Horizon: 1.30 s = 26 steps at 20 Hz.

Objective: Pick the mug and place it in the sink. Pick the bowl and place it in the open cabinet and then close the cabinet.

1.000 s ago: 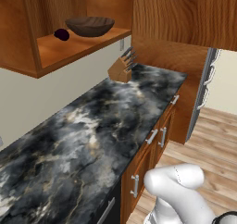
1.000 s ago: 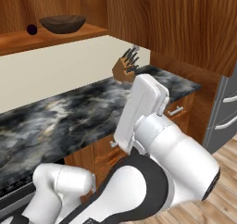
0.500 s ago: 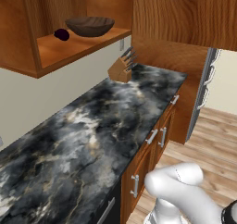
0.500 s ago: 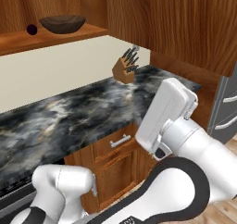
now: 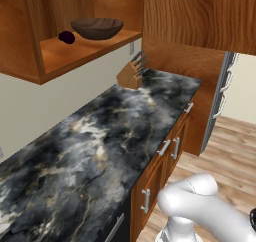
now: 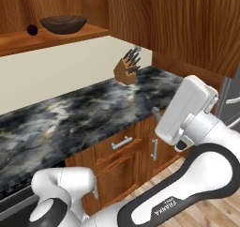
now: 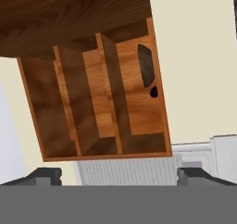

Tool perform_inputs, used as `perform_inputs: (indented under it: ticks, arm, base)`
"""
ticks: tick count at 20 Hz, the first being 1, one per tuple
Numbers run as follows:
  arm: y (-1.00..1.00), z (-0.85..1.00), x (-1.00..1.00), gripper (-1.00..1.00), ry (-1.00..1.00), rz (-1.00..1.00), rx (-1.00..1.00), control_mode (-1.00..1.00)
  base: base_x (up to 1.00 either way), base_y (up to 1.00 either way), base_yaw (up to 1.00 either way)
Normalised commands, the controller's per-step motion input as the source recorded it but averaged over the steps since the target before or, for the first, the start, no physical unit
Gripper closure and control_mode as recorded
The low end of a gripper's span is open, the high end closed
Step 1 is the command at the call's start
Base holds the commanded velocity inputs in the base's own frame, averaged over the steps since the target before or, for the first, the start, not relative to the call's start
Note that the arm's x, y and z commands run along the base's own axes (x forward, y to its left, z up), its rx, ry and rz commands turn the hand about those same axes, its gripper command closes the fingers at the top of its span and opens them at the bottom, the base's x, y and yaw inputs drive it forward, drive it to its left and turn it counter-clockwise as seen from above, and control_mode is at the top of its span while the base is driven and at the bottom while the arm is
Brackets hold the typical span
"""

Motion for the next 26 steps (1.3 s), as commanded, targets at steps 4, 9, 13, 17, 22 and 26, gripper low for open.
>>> perform_inputs:
  ticks: [4, 9, 13, 17, 22, 26]
  arm:
    - [-0.50, -0.16, 0.09, -1.00, -0.07, 0.05, 0.00, -1.00]
    - [-0.43, -0.13, 0.23, -1.00, -0.05, 0.02, 0.00, -1.00]
    - [-0.54, -0.13, 0.28, -1.00, -0.03, 0.00, 0.00, -1.00]
    - [-0.51, -0.16, 0.32, -1.00, -0.01, 0.00, 0.00, -1.00]
    - [-0.37, -0.07, 0.47, -1.00, 0.00, 0.00, 0.00, -1.00]
    - [-0.38, -0.03, 0.48, -1.00, 0.00, 0.00, 0.00, -1.00]
  base:
    - [0.00, 0.00, 0.00]
    - [0.00, 0.00, 0.00]
    - [0.00, 0.00, 0.00]
    - [0.00, 0.00, 0.00]
    - [0.00, 0.00, 0.00]
    - [0.00, 0.00, 0.00]
